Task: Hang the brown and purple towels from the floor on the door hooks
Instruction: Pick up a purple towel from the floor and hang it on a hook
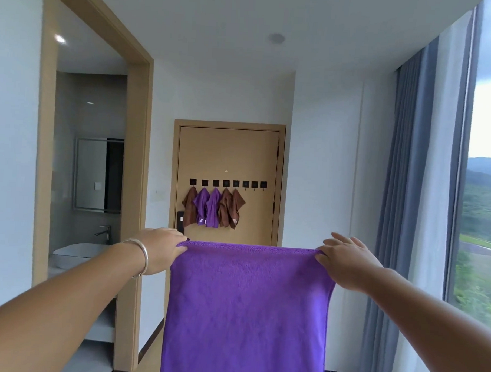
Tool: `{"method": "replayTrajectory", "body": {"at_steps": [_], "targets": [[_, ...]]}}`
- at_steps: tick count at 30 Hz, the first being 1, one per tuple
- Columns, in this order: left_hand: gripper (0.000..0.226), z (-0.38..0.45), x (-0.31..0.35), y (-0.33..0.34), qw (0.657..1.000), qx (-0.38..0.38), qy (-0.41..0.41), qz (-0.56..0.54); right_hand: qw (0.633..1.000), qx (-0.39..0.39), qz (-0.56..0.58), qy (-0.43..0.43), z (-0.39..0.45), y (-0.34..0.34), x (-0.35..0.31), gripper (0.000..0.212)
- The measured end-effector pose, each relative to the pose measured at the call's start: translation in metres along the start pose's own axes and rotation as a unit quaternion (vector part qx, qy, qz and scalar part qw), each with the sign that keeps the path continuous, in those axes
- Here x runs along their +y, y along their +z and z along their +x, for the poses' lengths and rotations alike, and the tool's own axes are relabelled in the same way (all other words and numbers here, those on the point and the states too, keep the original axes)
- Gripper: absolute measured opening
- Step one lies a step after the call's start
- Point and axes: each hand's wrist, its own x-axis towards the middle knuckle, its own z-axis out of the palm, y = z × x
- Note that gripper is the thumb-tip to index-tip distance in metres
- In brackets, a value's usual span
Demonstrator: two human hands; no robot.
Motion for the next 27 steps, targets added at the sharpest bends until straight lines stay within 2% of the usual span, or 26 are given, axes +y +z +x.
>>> {"method": "replayTrajectory", "body": {"at_steps": [6, 15, 27], "targets": [[0.029, 0.081, -0.011, 0.041, 0.999, -0.029, -0.03, 0.013, 1.0, 0.009, 0.012, -0.018, 0.097, 0.056, 0.031, 0.042], [0.034, 0.208, -0.03, 0.091, 0.997, -0.024, -0.067, 0.027, 0.998, 0.025, 0.02, -0.049, 0.236, 0.126, 0.078, 0.041], [0.035, 0.352, -0.119, 0.167, 0.996, -0.018, -0.067, 0.058, 0.998, 0.029, 0.032, -0.044, 0.396, 0.205, 0.068, 0.042]]}}
